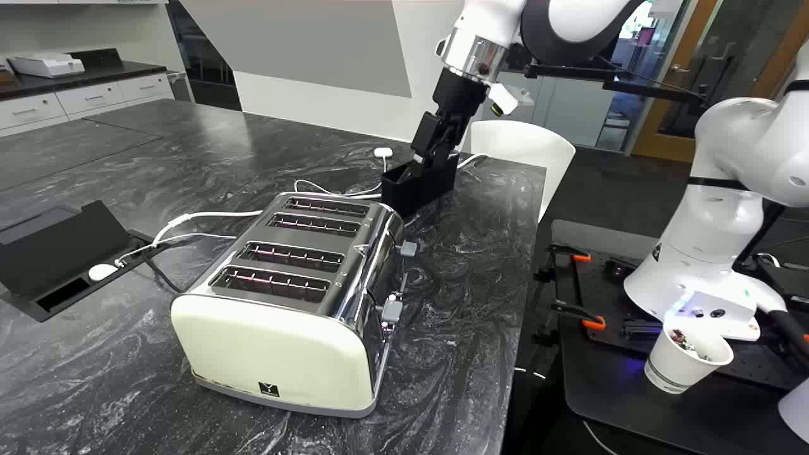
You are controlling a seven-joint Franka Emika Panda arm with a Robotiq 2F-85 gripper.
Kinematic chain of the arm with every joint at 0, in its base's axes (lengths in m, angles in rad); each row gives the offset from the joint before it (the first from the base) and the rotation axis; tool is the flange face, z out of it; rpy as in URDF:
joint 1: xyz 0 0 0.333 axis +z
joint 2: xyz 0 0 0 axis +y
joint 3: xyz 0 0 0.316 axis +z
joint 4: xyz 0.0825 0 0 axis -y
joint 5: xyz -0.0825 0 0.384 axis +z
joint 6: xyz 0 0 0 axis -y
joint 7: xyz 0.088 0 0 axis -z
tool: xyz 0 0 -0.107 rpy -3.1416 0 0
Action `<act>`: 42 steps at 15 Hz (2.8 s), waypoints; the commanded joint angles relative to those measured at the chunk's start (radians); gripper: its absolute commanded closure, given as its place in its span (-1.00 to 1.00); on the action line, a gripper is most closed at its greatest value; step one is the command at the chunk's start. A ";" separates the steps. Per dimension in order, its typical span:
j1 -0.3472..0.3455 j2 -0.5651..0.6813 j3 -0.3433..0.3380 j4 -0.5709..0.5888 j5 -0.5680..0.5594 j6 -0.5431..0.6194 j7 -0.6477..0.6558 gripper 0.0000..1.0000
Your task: Turn on the left side of the toaster
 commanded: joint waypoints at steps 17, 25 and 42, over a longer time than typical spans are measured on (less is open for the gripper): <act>0.068 -0.057 0.330 0.010 -0.248 -0.048 0.389 -0.45; 0.090 0.081 0.366 0.172 -0.381 -0.110 0.538 0.76; 0.276 0.383 0.239 0.366 -0.459 -0.135 0.551 1.00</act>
